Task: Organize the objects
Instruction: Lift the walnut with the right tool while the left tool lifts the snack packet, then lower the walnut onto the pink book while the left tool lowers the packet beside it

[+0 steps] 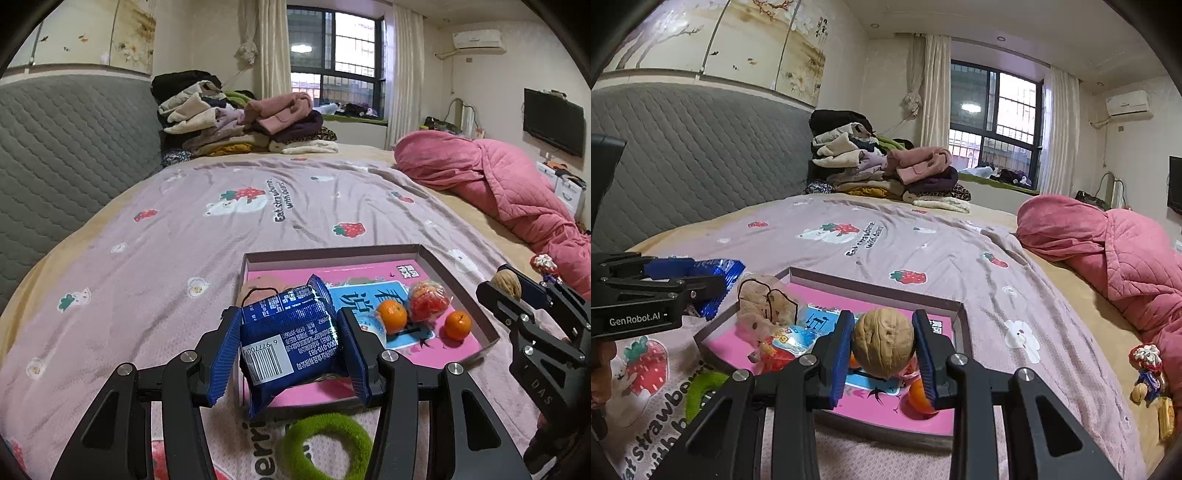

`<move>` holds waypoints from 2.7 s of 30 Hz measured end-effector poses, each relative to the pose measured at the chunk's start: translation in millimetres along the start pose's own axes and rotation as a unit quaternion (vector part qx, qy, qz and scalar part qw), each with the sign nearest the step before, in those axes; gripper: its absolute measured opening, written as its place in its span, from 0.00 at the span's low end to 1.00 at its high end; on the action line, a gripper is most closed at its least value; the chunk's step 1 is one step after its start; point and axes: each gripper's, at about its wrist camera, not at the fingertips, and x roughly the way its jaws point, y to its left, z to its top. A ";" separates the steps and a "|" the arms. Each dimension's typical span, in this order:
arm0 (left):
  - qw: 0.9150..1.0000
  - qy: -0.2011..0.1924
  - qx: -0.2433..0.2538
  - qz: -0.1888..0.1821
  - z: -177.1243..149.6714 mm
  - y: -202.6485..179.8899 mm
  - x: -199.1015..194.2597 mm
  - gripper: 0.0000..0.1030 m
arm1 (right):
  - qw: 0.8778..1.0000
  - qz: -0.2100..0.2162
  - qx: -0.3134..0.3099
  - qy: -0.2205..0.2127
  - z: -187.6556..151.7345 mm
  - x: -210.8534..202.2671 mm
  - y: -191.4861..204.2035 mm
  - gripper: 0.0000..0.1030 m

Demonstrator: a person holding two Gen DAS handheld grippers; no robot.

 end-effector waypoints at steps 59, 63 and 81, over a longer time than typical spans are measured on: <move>0.998 0.059 0.008 0.026 -18.1 1.5 70.8 0.52 | 0.990 0.052 0.003 0.132 -34.5 87.6 15.6 0.32; 0.997 0.065 0.010 0.026 -20.1 1.2 73.0 0.52 | 0.988 0.055 0.003 0.143 -37.2 91.2 16.8 0.32; 0.996 0.086 0.023 0.028 -26.9 -5.9 80.5 0.52 | 0.986 0.060 0.017 0.152 -39.3 94.6 10.6 0.32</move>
